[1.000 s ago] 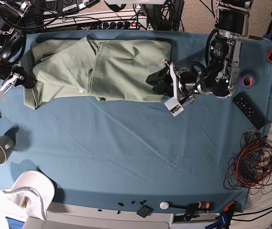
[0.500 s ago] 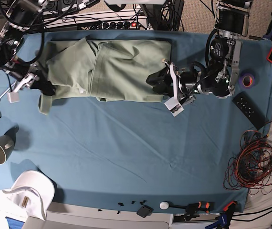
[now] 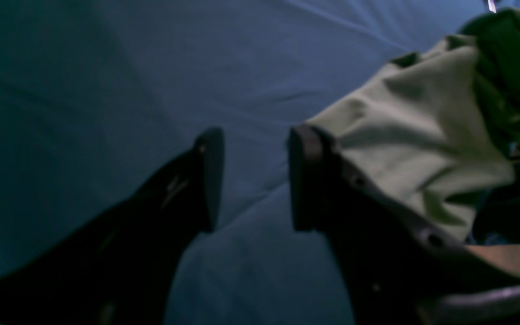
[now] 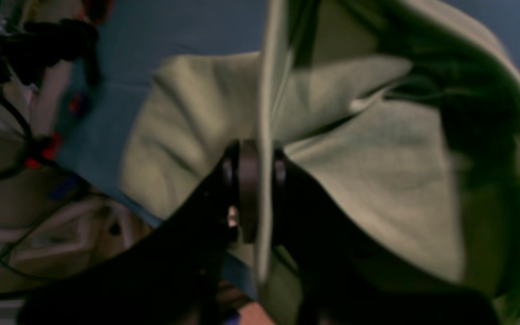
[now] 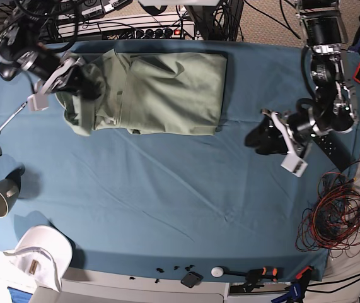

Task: Fold the T-shirt properly
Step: 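Lift the end and fold it over onto the stack with the right gripper, then release the shirt with the right gripper and move the left gripper onto the shirt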

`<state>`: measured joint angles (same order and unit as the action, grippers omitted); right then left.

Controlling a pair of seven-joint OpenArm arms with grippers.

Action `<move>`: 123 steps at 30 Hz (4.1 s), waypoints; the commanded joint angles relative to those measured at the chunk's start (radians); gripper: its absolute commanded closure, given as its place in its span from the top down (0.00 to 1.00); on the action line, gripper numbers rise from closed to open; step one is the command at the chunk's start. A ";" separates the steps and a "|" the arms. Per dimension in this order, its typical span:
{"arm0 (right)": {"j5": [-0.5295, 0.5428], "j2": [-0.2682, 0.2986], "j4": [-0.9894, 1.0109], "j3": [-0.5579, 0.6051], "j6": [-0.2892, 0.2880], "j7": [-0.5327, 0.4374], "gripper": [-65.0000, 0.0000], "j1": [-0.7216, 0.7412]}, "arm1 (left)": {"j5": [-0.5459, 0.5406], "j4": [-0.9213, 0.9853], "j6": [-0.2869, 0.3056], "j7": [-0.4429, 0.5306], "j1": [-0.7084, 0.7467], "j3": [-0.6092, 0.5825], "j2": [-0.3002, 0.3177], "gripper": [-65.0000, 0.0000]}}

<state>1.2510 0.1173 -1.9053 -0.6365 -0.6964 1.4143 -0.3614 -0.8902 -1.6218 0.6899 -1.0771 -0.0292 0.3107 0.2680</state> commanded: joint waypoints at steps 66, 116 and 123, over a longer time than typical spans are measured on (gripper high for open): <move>-0.755 -0.259 -0.004 0.729 0.060 -0.354 0.38 0.159 | -0.054 -0.016 0.008 0.022 0.065 0.004 0.043 0.54; -0.593 -0.151 -0.187 0.094 -0.002 -0.307 0.00 0.159 | 0.129 -0.245 -0.146 0.023 0.134 -0.526 -0.135 0.00; -0.593 -0.150 -0.187 0.094 -0.002 -0.304 0.00 0.158 | 0.230 -0.245 -0.183 0.023 0.137 -0.529 -0.063 0.00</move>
<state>0.6369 -0.0387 -2.0716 -0.5411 -0.6968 1.1294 -0.2108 -0.6422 -1.8503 0.5034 -1.0721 0.1173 -0.2211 0.2089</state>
